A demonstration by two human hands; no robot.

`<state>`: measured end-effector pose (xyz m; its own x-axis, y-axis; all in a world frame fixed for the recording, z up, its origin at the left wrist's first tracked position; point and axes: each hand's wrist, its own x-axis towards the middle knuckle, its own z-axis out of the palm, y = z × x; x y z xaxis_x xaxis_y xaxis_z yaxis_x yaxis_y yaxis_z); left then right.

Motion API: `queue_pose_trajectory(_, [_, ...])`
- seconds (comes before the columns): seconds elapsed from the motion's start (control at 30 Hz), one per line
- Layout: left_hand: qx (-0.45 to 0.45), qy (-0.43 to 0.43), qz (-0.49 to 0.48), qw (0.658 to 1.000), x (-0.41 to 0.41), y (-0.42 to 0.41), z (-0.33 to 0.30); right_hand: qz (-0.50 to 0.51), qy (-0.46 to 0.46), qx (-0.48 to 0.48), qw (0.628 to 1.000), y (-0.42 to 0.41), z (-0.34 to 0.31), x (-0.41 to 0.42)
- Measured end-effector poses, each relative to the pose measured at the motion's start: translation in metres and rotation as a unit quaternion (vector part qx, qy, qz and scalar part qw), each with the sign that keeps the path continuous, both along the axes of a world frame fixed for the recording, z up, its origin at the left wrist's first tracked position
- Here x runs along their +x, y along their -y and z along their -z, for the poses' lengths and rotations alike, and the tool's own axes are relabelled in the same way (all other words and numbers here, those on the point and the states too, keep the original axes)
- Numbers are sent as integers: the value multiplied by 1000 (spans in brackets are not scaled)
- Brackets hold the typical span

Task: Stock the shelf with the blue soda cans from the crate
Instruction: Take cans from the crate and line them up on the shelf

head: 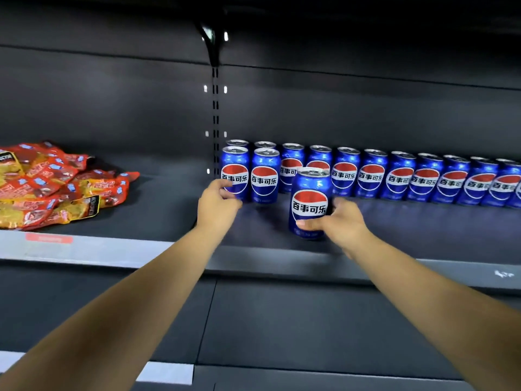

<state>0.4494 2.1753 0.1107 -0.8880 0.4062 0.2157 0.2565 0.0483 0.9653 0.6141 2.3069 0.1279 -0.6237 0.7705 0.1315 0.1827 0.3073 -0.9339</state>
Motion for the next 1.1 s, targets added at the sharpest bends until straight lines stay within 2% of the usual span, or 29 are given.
queue_pose_trajectory(0.23, [-78, -6, 0, 997, -52, -25, 13, 49, -37, -16, 998, -22, 12, -37])
queue_pose_trajectory(0.47, [-109, -32, 34, 993, -82, -33, 19, 76, 0, 41, 996, -46, 16, -68])
queue_pose_trajectory(0.67, [-94, -55, 49, 993, -85, -32, 23, 104, 110, 184, 971, -53, 28, -83])
queue_pose_trajectory(0.93, [-108, -63, 41, 991, -82, -31, 23, 99, 233, 254, 933, -56, 36, -86])
queue_pose_trajectory(1.1, [-108, -59, 38, 992, -81, -31, 23, 98, 249, 258, 928, -54, 35, -87])
